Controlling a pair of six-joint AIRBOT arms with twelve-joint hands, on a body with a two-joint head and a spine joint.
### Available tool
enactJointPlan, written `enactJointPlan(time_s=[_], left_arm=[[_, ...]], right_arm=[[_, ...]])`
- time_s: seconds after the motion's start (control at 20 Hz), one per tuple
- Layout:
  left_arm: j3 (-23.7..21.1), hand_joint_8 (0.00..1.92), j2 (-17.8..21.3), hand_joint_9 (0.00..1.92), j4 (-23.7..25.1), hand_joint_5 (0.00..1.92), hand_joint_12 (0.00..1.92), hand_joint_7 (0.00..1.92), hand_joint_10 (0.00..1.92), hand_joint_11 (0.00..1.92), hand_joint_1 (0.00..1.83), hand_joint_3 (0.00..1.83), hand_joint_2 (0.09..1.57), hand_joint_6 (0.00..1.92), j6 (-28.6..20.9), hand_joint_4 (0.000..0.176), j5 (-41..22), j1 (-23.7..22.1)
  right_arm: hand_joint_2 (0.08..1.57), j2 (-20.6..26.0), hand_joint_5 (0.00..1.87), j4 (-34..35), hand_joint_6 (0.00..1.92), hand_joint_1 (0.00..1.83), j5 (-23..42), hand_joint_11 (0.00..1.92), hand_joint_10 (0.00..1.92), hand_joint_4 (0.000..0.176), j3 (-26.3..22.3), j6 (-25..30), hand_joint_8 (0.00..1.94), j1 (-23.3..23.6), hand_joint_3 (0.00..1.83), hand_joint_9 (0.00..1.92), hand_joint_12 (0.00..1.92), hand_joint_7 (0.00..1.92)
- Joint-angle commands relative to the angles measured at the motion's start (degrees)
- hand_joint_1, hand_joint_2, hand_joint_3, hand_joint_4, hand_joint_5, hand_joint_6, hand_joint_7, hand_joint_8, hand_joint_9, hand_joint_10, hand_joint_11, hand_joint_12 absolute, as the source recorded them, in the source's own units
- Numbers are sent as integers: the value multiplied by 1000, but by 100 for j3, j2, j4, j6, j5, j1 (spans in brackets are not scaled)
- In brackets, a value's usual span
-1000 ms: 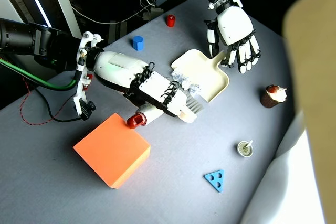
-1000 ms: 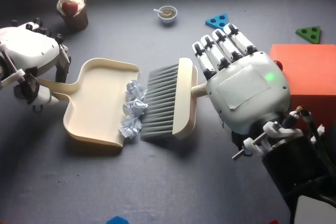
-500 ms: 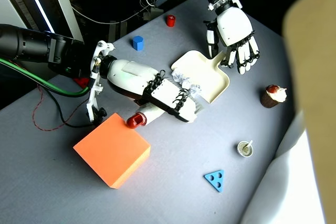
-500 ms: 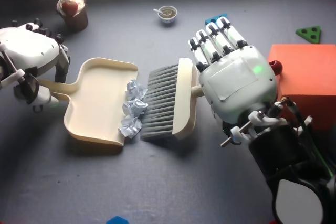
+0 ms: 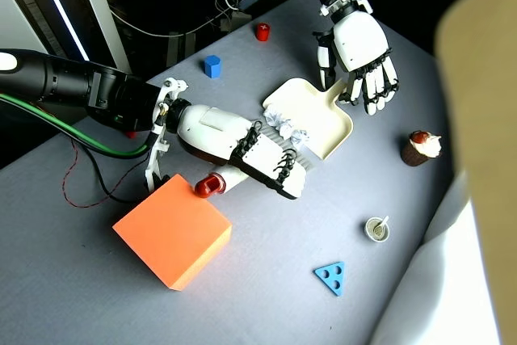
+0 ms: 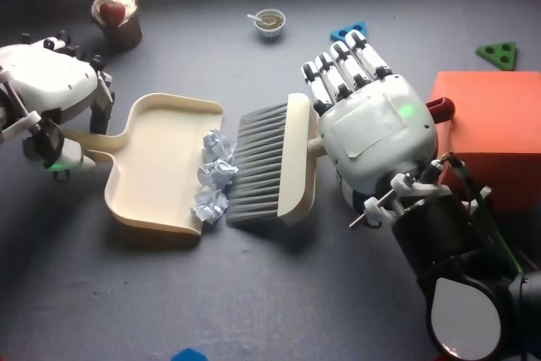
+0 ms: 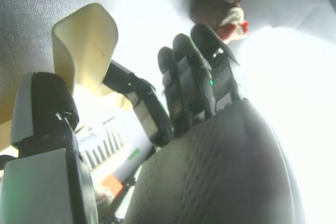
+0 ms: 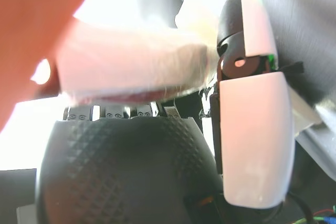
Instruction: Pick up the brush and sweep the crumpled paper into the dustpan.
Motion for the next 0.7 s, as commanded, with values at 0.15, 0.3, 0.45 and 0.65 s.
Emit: enactJointPlan(time_s=[0.15, 0.3, 0.45, 0.65], left_arm=[[29, 1, 90, 297, 326, 889, 756, 374, 2, 0, 1051, 1, 1166, 1125, -155, 0, -543, -66], [26, 5, 119, 244, 346, 880, 599, 326, 5, 0, 1042, 1, 1170, 1139, -158, 10, -562, -68], [3, 3, 148, 212, 354, 868, 516, 306, 4, 0, 1035, 0, 1176, 1161, -168, 16, -567, -70], [-5, 5, 135, 231, 353, 875, 602, 310, 8, 0, 1058, 0, 1173, 1148, -170, 0, -568, -70]], right_arm=[[1010, 36, 495, -419, 18, 998, -509, 395, 28, 0, 73, 0, 21, -10, 0, 561, 102, 571], [995, 86, 1170, -339, 435, 1114, -524, 481, 741, 3, -18, -1, 309, -84, 12, 843, 1133, 1069], [1018, 127, 1212, -370, 568, 1202, -540, 1081, 1917, 0, -65, -1, 1934, -122, 1, 1027, 1918, 966], [1113, 149, 965, -607, 1316, 1357, -502, 1406, 1921, 0, -49, -1, 1941, -120, 4, 1303, 1921, 1063]])
